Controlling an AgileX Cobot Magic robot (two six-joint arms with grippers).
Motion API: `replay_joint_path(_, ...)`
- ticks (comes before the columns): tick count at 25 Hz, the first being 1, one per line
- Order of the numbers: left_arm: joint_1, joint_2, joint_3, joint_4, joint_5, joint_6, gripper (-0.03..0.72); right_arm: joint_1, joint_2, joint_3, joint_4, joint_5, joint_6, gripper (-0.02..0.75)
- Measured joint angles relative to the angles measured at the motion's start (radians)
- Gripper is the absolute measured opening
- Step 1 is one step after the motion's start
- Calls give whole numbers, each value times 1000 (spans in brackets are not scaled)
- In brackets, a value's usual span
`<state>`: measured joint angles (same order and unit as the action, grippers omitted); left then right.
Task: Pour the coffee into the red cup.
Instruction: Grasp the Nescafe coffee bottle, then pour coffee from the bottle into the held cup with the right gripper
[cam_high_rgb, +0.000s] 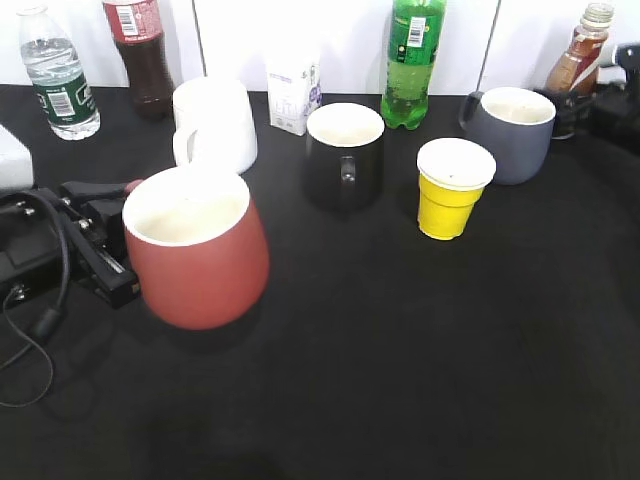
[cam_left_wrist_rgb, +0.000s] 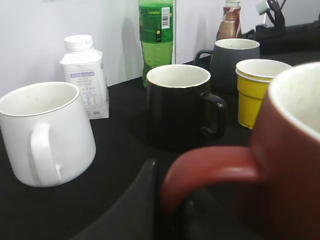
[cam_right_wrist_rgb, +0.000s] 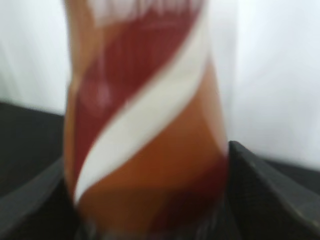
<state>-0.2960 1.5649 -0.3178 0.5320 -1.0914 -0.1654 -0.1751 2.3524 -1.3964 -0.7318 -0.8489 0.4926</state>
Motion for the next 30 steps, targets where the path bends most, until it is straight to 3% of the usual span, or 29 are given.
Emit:
replay_joint_path(5,0,0,0,1,0,0,53,0,49,-67,-12,4,18,610)
replay_joint_path(10,0,0,0,1,0,0,53,25,51,-82,-45,91,25,538)
replay_joint_path(22,0,0,0,1,0,0,53,30,-57,-104,-74,139,72,535)
replay_joint_path(26,0,0,0,0,0,0,54,11,-214,-54,-232,140,204,535)
replay_joint_path(30,0,0,0,-1,-1,0,54,26,-380,109,-299,139,283,535)
